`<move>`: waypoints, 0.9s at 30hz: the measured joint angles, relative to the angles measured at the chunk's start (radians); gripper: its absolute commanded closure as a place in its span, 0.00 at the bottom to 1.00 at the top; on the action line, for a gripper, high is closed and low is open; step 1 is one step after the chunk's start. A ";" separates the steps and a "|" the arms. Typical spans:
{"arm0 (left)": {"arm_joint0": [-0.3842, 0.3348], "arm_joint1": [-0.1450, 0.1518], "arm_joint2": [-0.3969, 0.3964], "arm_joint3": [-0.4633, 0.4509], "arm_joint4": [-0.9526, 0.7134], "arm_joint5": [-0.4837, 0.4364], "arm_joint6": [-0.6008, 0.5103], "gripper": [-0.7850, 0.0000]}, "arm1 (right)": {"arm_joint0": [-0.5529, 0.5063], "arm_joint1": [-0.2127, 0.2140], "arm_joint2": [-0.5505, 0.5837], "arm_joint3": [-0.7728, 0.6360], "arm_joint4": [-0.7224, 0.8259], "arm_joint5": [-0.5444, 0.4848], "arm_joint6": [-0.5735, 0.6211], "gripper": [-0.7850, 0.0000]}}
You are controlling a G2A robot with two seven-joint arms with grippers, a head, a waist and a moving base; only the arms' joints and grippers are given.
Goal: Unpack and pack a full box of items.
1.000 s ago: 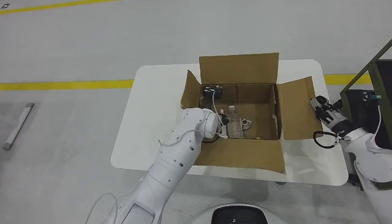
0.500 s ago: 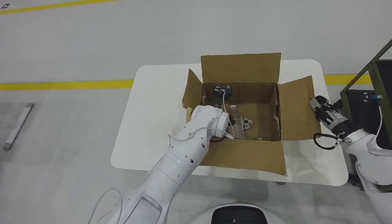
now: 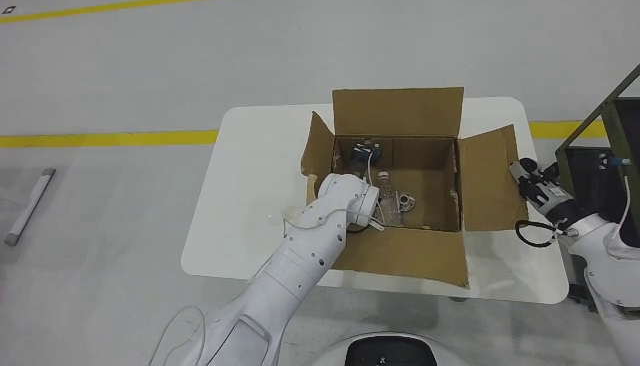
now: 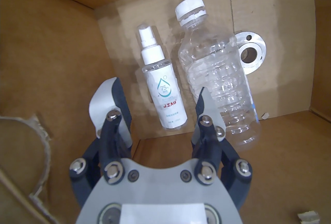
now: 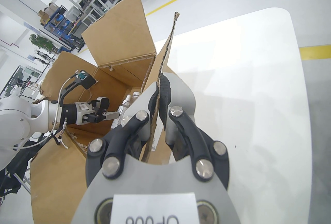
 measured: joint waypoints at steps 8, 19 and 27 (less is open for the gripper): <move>0.007 -0.013 -0.018 0.044 -0.029 0.006 0.018 0.30 | -0.001 0.000 -0.004 0.000 -0.002 -0.004 -0.001 1.00; -0.001 -0.034 -0.019 0.107 -0.027 -0.004 0.055 0.40 | -0.008 0.000 -0.003 -0.006 0.001 -0.006 -0.002 1.00; -0.010 -0.049 -0.020 0.159 -0.027 -0.012 0.077 0.40 | -0.011 0.000 -0.002 -0.010 0.000 -0.010 0.001 1.00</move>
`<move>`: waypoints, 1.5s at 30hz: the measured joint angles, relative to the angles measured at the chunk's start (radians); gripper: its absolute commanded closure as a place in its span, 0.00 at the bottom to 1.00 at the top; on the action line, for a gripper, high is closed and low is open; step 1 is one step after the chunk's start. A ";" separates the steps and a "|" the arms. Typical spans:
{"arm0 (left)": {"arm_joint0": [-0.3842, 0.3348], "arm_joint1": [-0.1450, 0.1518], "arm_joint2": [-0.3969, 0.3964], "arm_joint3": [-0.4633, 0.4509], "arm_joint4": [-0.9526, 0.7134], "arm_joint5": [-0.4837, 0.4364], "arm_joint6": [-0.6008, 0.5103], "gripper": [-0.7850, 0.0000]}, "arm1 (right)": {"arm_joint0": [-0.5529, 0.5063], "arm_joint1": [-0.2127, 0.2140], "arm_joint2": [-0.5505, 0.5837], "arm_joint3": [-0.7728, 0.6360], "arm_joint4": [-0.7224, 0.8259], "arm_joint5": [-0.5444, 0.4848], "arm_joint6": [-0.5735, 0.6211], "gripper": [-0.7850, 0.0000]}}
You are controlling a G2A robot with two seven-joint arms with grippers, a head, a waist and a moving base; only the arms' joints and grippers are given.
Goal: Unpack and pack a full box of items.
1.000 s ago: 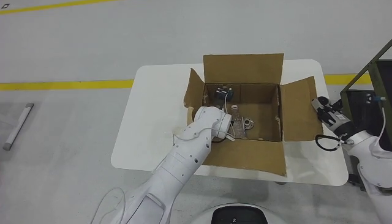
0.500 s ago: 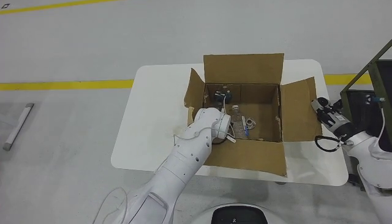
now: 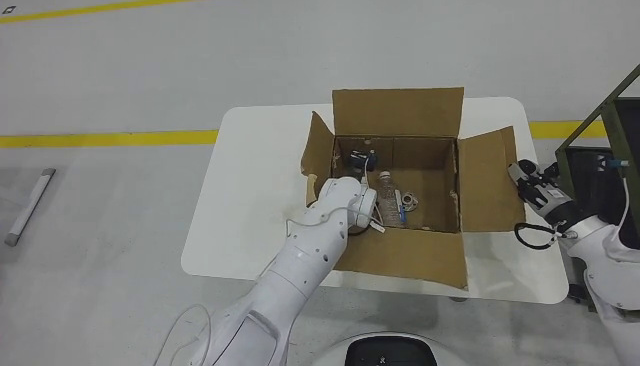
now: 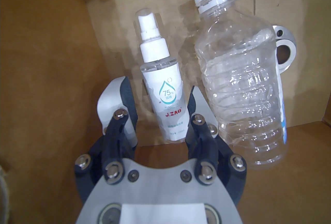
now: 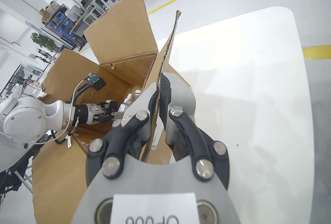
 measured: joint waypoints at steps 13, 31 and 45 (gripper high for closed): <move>-0.012 -0.021 -0.012 0.081 -0.014 -0.008 0.030 0.30 | 0.002 0.000 -0.005 0.000 -0.006 -0.002 0.006 1.00; -0.031 -0.047 -0.030 0.171 -0.033 -0.019 0.054 0.29 | -0.009 0.001 0.004 -0.006 -0.002 0.000 0.003 1.00; -0.048 -0.060 -0.039 0.234 -0.025 -0.031 0.078 1.00 | -0.017 0.001 0.002 -0.012 -0.009 0.002 0.006 1.00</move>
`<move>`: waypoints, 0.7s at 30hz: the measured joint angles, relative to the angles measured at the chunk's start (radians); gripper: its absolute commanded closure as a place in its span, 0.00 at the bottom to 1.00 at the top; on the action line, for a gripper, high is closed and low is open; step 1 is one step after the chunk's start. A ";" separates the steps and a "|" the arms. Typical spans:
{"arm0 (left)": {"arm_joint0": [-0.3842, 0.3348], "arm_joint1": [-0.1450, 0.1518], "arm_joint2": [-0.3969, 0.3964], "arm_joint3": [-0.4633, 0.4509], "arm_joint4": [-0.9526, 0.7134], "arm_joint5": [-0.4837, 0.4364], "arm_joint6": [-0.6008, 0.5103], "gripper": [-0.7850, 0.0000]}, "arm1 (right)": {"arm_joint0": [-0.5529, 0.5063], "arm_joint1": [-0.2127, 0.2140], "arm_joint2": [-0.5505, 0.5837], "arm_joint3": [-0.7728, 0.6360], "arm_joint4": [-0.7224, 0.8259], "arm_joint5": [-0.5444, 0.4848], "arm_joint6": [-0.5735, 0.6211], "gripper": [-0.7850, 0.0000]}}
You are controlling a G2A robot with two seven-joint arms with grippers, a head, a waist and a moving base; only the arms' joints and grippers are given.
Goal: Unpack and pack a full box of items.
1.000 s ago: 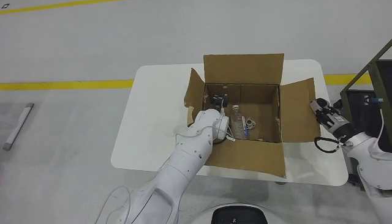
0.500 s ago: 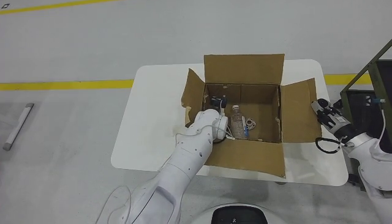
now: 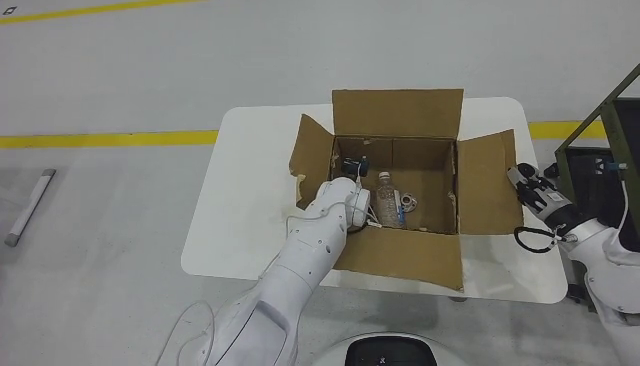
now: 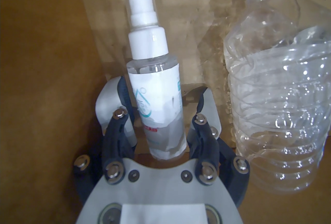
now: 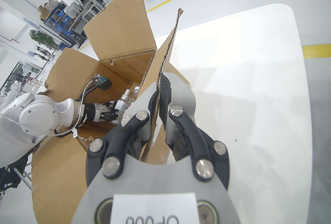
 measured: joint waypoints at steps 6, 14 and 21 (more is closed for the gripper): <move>-0.003 0.003 -0.017 -0.019 -0.004 -0.009 -0.004 1.00 | -0.001 0.000 0.000 -0.003 -0.005 0.007 -0.002 1.00; 0.009 0.019 -0.042 -0.126 0.024 -0.010 -0.031 0.51 | -0.005 0.000 -0.004 -0.011 -0.010 0.011 0.001 1.00; 0.044 0.043 -0.067 -0.251 0.087 -0.007 -0.071 1.00 | -0.007 -0.001 -0.009 -0.016 -0.012 0.011 -0.003 1.00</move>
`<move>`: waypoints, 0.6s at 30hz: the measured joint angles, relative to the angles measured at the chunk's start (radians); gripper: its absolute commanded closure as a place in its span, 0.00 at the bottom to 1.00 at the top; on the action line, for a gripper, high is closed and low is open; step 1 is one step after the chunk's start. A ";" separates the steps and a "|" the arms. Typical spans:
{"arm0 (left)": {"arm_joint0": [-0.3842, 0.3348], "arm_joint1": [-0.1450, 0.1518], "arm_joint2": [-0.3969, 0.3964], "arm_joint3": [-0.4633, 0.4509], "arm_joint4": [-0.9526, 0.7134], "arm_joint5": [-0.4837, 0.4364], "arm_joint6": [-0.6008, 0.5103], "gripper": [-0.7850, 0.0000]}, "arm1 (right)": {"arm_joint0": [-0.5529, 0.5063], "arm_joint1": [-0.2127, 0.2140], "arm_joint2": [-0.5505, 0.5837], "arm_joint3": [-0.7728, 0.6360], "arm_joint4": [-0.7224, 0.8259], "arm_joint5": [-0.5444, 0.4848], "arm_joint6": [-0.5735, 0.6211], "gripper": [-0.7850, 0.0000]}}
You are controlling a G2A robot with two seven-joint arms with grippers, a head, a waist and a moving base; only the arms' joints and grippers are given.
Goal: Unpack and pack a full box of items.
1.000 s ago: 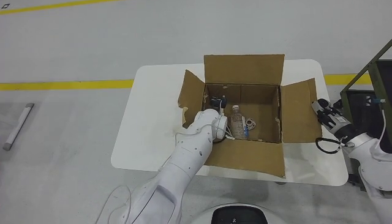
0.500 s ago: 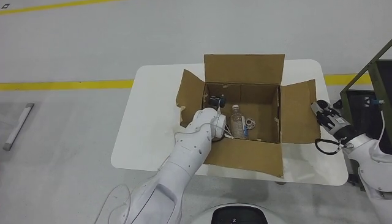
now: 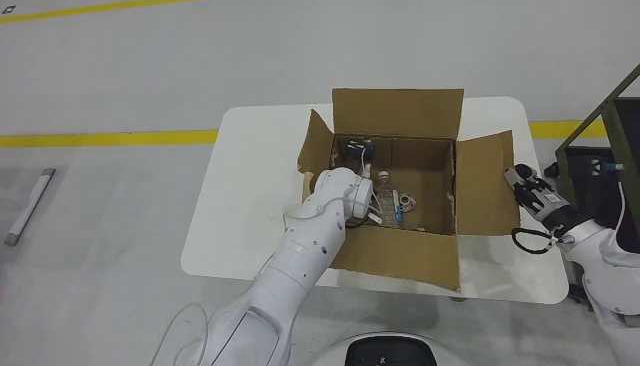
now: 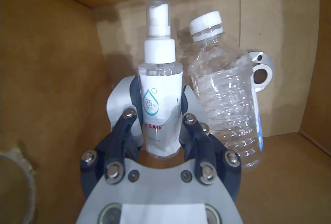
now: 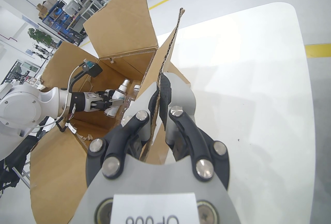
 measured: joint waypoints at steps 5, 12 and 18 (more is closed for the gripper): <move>0.040 0.017 -0.021 -0.072 0.034 -0.011 -0.028 1.00 | -0.001 0.000 0.001 -0.001 -0.003 -0.001 -0.002 1.00; 0.083 0.033 -0.051 -0.164 0.073 -0.013 -0.057 1.00 | -0.002 0.000 0.002 0.000 -0.005 -0.001 -0.002 0.99; 0.109 0.043 -0.070 -0.182 0.104 -0.015 -0.059 0.51 | -0.002 0.000 0.001 0.003 -0.011 -0.006 -0.001 0.97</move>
